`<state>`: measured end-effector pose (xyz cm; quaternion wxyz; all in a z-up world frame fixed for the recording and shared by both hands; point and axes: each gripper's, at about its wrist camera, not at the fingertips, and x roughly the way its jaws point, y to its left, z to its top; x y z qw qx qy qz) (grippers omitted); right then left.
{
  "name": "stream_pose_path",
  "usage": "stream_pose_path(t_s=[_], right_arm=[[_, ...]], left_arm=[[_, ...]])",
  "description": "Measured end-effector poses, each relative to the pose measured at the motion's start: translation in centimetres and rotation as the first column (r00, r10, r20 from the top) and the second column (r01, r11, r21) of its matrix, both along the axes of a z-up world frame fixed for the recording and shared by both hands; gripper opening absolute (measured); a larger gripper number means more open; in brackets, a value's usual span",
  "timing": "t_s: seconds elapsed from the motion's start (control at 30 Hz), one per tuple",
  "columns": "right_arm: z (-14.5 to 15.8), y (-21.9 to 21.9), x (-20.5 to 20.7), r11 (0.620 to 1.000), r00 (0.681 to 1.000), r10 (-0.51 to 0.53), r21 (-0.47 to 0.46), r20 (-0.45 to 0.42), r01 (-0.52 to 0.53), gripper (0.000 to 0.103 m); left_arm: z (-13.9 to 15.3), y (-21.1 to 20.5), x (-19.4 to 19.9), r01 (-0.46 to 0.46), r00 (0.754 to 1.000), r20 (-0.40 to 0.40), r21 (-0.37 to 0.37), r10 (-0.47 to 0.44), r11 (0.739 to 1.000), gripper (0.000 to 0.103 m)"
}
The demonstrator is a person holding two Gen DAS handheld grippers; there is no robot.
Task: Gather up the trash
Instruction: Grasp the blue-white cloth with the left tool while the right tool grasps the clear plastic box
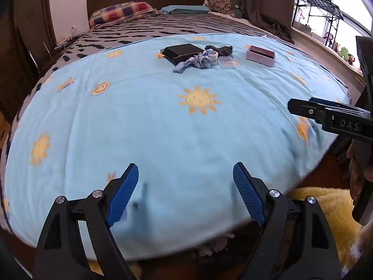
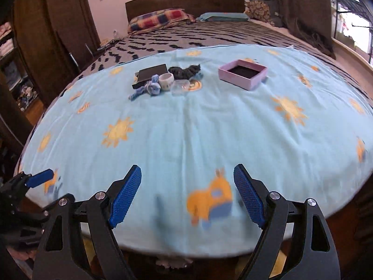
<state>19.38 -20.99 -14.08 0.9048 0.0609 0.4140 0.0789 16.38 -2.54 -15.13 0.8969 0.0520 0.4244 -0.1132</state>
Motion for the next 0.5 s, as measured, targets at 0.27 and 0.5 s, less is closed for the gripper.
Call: stream_pose_path(t_s=[0.27,0.5], right_arm=[[-1.7,0.8,7.9,1.000,0.998,-0.016,0.020,-0.053,0.017,0.082],[-2.2,2.7,12.6,1.000,0.998,0.007,-0.022,-0.065,-0.008,0.054]], left_arm=[[-0.5,-0.9,6.3,0.006,1.000,-0.023,0.007,-0.005,1.000,0.081],[-1.4,-1.1,10.4,-0.001,0.999,-0.050,0.001,0.001,1.000,0.081]])
